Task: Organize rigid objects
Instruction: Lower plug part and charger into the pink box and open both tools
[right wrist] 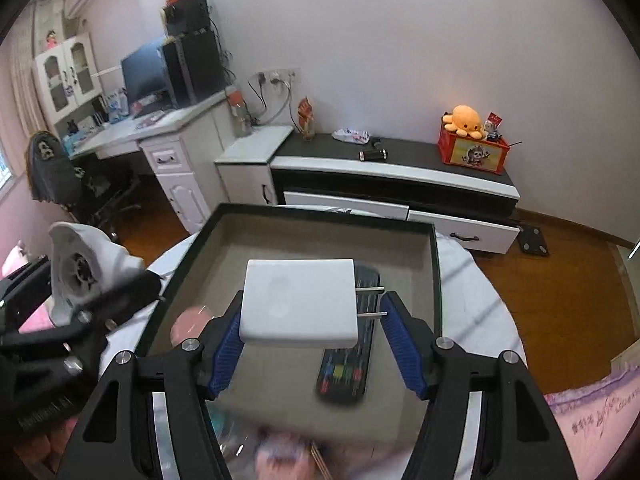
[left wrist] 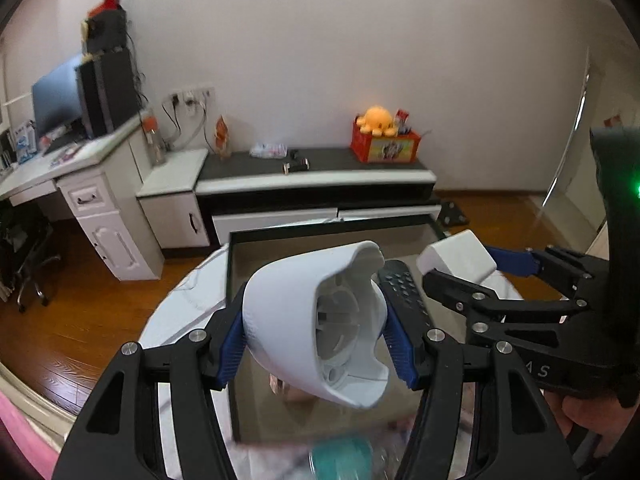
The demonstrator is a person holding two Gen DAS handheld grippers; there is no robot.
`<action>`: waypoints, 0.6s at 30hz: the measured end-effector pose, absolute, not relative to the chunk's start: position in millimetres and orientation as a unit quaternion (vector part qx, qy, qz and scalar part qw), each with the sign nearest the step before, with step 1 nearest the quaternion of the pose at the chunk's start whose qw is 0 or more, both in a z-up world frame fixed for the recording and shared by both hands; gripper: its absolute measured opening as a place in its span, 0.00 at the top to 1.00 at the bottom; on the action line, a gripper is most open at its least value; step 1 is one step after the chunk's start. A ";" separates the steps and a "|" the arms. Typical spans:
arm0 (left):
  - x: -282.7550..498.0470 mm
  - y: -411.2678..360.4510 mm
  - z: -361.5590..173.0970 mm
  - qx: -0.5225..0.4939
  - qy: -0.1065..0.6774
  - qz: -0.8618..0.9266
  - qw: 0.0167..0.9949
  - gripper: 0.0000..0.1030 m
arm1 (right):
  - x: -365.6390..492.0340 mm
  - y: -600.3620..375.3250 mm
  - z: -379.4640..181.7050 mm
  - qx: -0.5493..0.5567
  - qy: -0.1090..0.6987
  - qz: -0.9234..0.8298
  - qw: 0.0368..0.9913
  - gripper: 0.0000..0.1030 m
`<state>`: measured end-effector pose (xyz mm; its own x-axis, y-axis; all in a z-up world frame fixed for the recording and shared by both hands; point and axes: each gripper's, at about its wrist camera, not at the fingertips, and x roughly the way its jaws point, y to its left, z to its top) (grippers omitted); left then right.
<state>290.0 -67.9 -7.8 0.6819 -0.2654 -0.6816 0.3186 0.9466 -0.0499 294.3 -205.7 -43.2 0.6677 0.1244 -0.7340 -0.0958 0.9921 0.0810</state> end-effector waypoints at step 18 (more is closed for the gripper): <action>370.4 -79.8 -101.1 0.055 0.476 -0.141 0.866 0.25 | 371.5 -216.2 -125.6 -0.003 0.500 0.025 0.866 0.21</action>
